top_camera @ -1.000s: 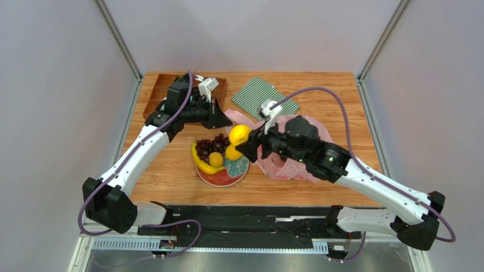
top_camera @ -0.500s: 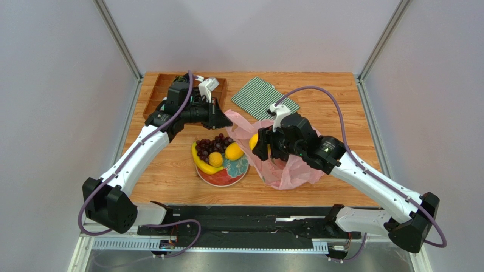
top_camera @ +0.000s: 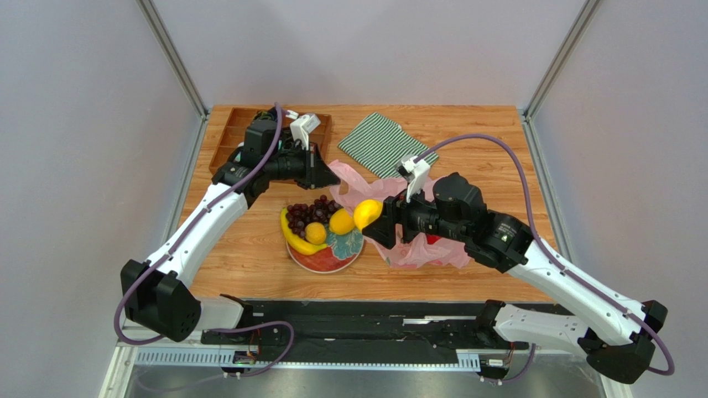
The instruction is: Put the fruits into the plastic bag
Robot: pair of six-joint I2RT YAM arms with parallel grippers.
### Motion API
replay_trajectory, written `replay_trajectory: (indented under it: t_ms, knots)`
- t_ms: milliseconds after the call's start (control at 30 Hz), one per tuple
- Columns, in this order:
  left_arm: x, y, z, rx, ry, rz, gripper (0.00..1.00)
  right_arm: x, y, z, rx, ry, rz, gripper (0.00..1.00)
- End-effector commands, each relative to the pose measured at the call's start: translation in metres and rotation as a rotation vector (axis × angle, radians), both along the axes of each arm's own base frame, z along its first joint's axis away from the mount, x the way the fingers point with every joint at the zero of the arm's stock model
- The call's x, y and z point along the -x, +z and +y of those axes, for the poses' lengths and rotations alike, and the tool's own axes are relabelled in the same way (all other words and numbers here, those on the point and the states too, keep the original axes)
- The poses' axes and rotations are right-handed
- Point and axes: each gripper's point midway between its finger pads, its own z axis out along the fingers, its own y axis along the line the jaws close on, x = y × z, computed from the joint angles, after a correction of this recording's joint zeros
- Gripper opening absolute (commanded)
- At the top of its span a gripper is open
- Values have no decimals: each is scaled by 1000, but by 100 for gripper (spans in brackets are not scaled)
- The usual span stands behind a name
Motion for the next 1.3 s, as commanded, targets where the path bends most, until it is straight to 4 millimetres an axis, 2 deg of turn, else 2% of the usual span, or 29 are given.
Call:
replay_trajectory:
  t_ms: [0,33,133,167,333,467,567,733,800,1033,1100,1233,1267]
  knots:
    - [-2,16,-3,21,-9,-44,0,-7,-17,17,51,9,40,25]
    - [-2,17,-3,21,-9,-46,0,-8,-30,13,98,-17,77,24]
    - [-2,16,-3,21,-9,-43,0,-22,-49,0,189,-120,96,24]
    - [-2,17,-3,23,-10,-43,0,-31,-51,-7,215,-179,80,24]
    - [-2,16,-3,23,-11,-43,0,-52,-64,-36,265,-343,94,24]
    - [-1,17,-3,23,-10,-45,0,-67,-86,-61,314,-458,121,24]
    - [-1,17,-3,24,-11,-46,0,-73,-115,-81,465,-533,137,26]
    - [-1,18,-3,23,-9,-48,0,-82,-154,-98,643,-605,156,31]
    - [-2,17,-2,20,-8,-48,0,-87,-165,-104,701,-633,158,35]
    - [-2,17,-2,19,-7,-48,0,-93,-186,-117,831,-676,150,46]
    - [-2,17,-2,19,-8,-49,0,-93,-190,-119,846,-682,153,53]
    - [-3,15,-3,15,-8,-41,0,-94,-199,-122,876,-696,166,78]
    - [-2,15,-2,16,-8,-42,0,-95,-199,-123,876,-701,170,80]
